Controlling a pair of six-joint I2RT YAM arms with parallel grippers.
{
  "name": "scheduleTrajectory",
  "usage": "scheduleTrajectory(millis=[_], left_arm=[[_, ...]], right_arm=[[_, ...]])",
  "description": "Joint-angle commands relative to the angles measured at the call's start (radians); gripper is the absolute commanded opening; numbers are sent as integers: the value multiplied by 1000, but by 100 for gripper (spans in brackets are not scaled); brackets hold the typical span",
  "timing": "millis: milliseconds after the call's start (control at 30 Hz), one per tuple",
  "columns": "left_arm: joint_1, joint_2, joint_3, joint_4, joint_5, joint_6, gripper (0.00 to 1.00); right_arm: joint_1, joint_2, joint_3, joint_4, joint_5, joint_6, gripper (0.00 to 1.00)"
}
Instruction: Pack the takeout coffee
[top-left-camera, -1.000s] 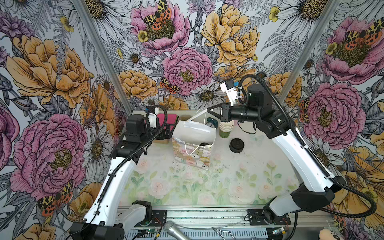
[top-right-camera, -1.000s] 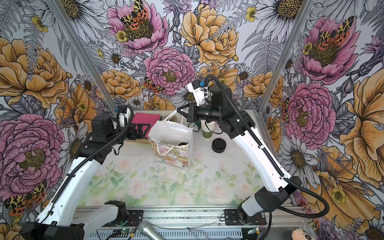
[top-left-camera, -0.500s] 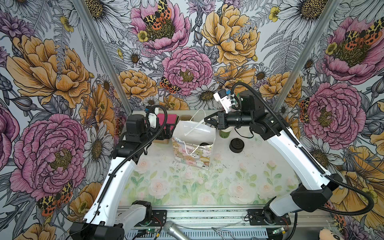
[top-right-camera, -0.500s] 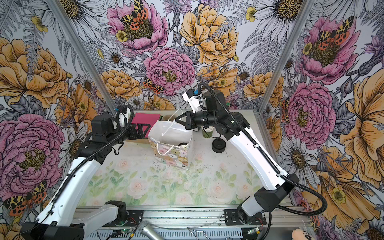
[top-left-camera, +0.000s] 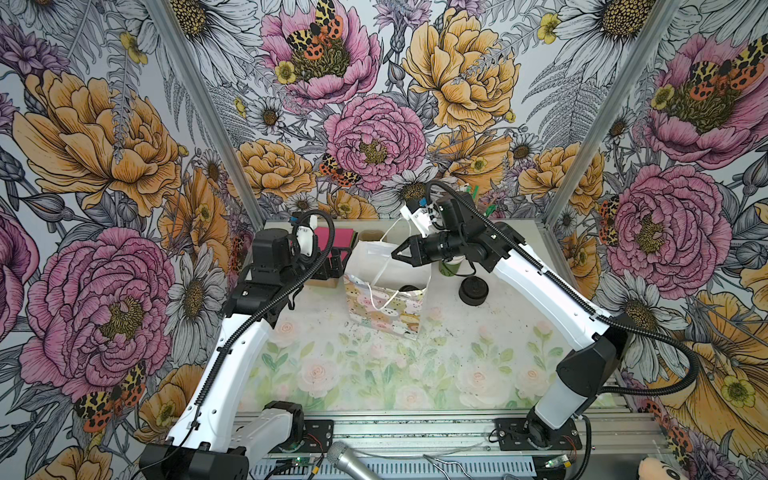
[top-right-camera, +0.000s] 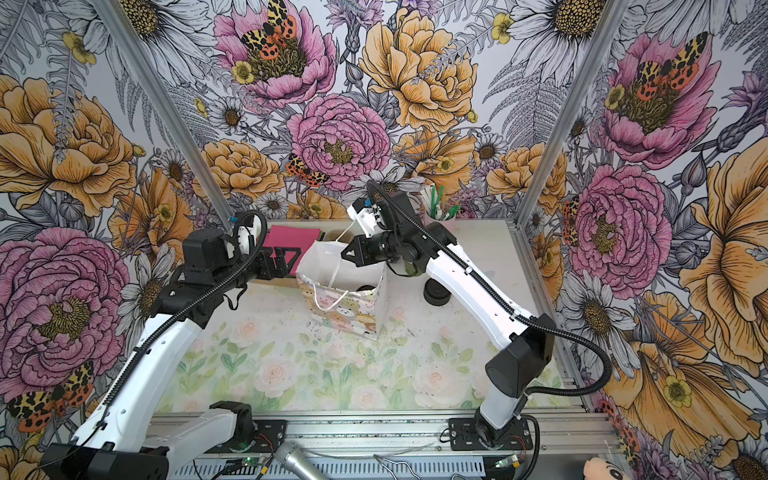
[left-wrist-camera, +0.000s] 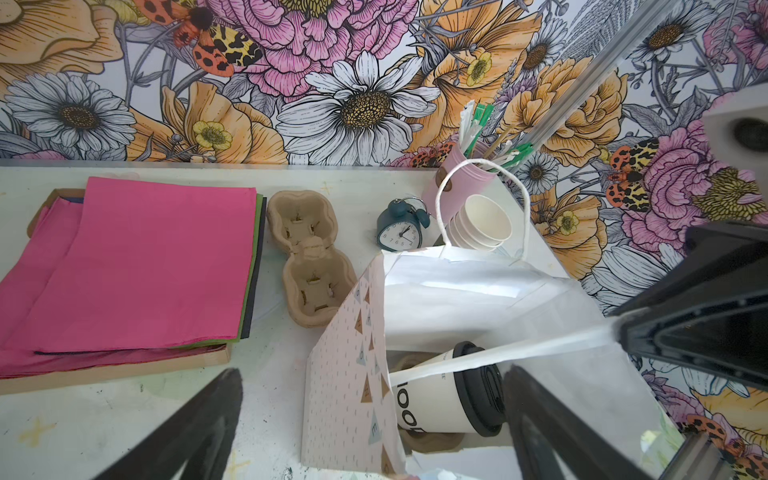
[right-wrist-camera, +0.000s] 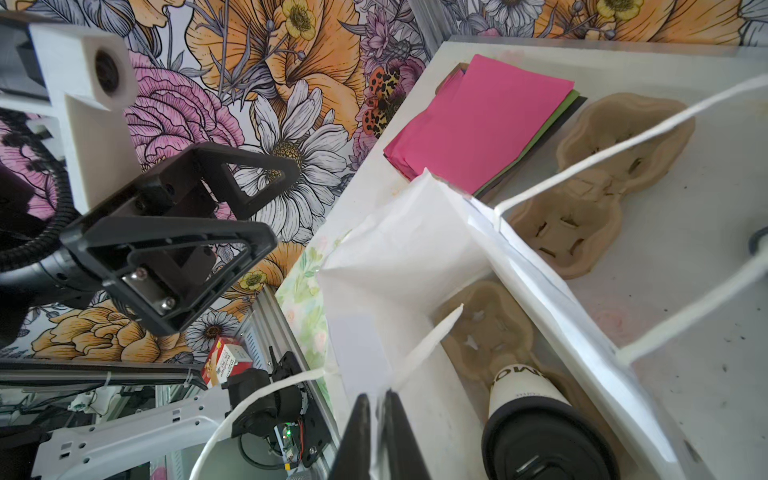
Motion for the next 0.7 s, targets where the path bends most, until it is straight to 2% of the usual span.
scheduleTrajectory(millis=[0,133,300,400,667], left_arm=[[-2,11,-4,33,-11,-14,99],[-3,19,-3,32,-8,-12,99],[-5,31,-2,32,12,-12,99],[-10,42,-3,32,30,-12,98],[-44,125,52,-27,33,7,81]], right_arm=[[9,22,23,7,14,-20,22],[8,21,50,6,42,-38,45],[7,-18,68,6,125,-76,62],[3,-58,69,8,206,-105,65],[-47,-176,4,11,464,-152,70]])
